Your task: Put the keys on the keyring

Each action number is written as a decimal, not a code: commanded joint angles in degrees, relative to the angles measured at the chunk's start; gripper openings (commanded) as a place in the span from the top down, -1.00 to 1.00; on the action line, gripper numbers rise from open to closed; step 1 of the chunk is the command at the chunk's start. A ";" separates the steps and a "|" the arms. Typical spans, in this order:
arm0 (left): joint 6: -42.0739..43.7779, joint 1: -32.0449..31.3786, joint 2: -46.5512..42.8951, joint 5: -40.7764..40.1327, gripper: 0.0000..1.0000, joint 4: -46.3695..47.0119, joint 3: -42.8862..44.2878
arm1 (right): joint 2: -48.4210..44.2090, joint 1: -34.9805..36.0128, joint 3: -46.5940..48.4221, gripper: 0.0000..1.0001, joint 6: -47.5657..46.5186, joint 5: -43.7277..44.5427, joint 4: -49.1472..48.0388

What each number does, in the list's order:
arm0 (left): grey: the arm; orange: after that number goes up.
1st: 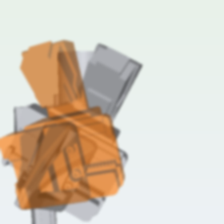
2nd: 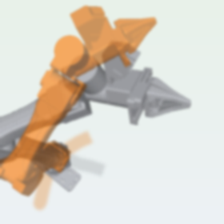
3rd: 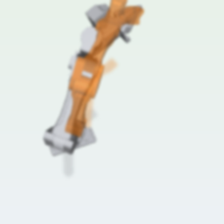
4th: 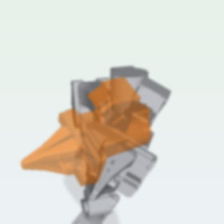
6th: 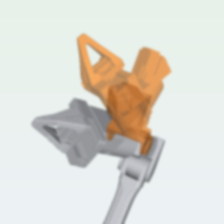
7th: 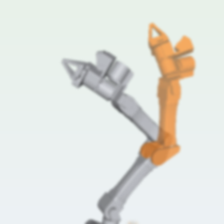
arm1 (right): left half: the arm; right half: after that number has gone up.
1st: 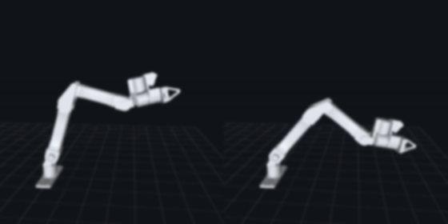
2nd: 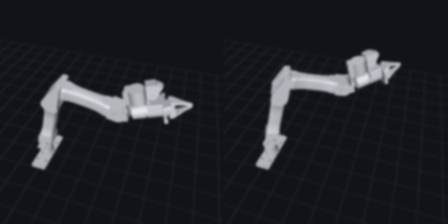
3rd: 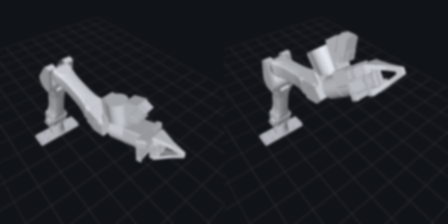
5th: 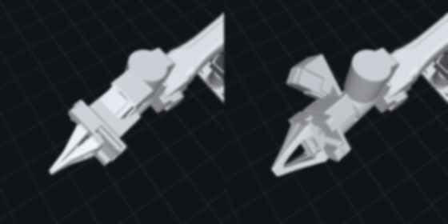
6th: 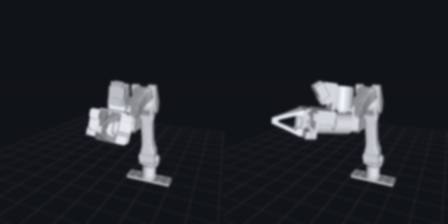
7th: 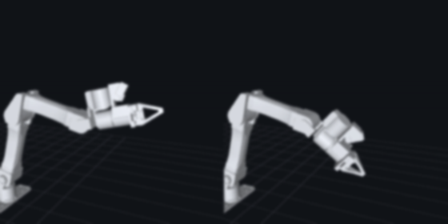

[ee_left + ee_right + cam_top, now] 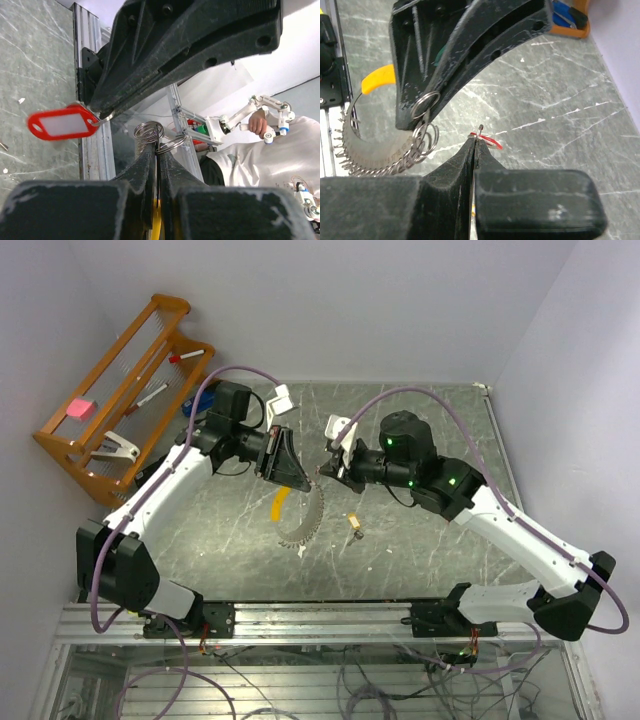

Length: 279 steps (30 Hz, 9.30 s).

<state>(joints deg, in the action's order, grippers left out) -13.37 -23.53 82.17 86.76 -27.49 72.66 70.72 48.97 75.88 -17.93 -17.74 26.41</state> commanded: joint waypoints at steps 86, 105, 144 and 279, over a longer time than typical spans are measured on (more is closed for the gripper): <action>-9.76 -0.38 4.59 2.95 0.86 -3.92 3.84 | -0.70 22.99 2.26 1.00 -18.94 32.91 4.56; -11.33 -0.38 3.97 1.83 0.86 -2.49 3.28 | -0.36 23.73 2.75 1.00 -19.24 34.08 3.95; -5.97 -3.22 2.26 3.70 0.86 -5.58 5.30 | -4.51 23.78 -3.22 1.00 -18.60 36.31 -9.06; -57.82 -11.36 -2.94 4.47 0.86 73.44 -8.35 | 3.47 1.51 20.97 1.00 0.16 -9.82 15.63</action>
<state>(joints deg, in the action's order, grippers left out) -75.68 -32.21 82.00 89.76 47.00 62.67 72.12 50.98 95.22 -18.76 -25.69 44.95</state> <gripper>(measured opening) 0.117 0.006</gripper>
